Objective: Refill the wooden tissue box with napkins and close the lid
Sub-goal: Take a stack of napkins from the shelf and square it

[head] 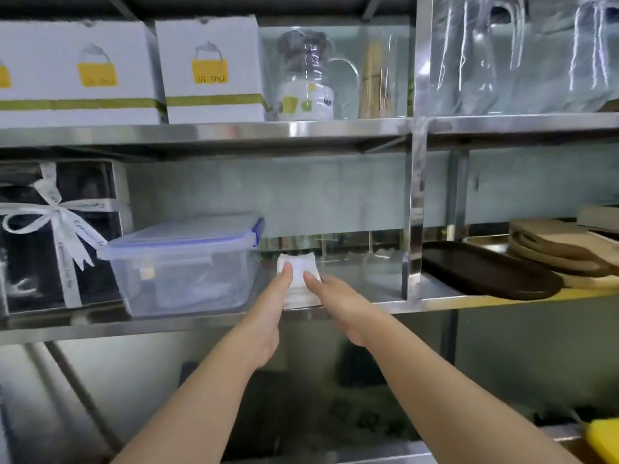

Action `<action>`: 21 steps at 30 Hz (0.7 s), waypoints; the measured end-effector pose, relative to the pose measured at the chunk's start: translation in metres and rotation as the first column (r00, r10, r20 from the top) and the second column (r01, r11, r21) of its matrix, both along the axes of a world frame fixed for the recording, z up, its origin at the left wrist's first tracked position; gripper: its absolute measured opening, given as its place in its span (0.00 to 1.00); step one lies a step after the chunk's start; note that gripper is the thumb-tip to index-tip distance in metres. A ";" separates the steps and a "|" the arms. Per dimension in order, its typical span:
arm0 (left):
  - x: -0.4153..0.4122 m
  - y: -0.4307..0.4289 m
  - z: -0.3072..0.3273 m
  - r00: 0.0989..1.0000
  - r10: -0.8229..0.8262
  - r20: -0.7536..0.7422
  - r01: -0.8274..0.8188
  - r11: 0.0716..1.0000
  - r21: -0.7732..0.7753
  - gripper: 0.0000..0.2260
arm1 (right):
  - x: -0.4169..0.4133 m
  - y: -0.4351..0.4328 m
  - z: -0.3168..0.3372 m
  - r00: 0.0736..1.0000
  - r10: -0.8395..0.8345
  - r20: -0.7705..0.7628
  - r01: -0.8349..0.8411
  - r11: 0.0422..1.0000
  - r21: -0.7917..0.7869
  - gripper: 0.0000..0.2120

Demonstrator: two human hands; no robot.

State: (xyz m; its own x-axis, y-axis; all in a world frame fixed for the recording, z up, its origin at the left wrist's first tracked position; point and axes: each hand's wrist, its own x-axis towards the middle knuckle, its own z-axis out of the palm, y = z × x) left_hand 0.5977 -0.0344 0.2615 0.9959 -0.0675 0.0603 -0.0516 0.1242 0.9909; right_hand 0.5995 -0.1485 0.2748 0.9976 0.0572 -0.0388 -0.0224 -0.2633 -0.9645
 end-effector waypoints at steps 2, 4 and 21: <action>-0.002 -0.002 -0.003 0.997 -0.031 -0.073 0.029 0.999 -0.027 0.40 | 0.005 0.003 -0.008 0.999 0.008 0.045 -0.007 1.000 -0.014 0.30; -0.003 -0.002 -0.003 0.994 -0.001 -0.108 -0.008 0.996 -0.086 0.27 | 0.006 0.005 -0.013 0.994 -0.022 0.103 0.025 0.999 -0.024 0.28; -0.017 -0.002 -0.009 0.948 0.234 -0.217 -0.290 0.916 -0.278 0.03 | 0.012 0.010 -0.025 0.924 -0.379 -0.059 0.362 0.811 0.459 0.09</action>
